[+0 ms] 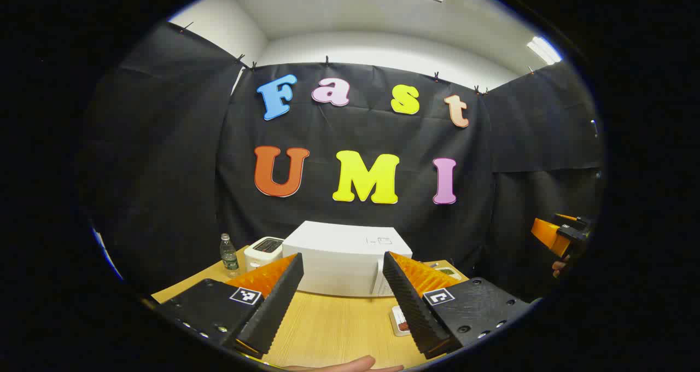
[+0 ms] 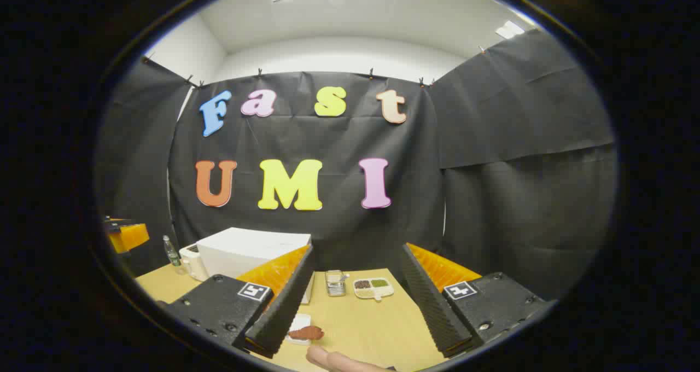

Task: Open the microwave oven with the left hand, put the food in, and close the microwave oven.

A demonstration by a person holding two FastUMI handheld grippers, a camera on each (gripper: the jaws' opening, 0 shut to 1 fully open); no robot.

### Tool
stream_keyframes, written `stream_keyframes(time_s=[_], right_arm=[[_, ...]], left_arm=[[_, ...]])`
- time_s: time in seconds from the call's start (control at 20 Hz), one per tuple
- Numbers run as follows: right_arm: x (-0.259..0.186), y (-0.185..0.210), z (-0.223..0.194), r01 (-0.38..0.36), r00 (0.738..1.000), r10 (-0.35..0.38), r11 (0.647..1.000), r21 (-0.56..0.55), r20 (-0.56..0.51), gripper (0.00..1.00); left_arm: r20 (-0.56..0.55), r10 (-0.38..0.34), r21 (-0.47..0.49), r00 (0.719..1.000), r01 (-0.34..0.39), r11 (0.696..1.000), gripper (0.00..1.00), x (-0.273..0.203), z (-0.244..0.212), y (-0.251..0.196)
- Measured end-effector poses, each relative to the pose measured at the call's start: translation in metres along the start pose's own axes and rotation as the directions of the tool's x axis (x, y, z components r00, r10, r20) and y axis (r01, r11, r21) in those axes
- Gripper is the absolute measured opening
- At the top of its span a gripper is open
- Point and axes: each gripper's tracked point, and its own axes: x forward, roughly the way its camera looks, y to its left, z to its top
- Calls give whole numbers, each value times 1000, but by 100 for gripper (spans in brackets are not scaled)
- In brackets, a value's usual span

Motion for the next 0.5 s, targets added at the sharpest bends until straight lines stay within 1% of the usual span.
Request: stream_keyframes(time_s=[0.15,0.35,0.5], right_arm=[[-3,-3,2,1,1000,-1,1000,-6,6,92],[-6,-5,8,8,1000,-8,1000,-9,26,92],[-7,-6,11,10,999,-10,1000,-5,31,92]], left_arm=[[0,-5,13,1000,5,1000,92,-1,0,-1],[5,-9,-5,1000,9,1000,92,-1,2,-2],[16,-11,-1,1000,11,1000,92,-3,5,1]])
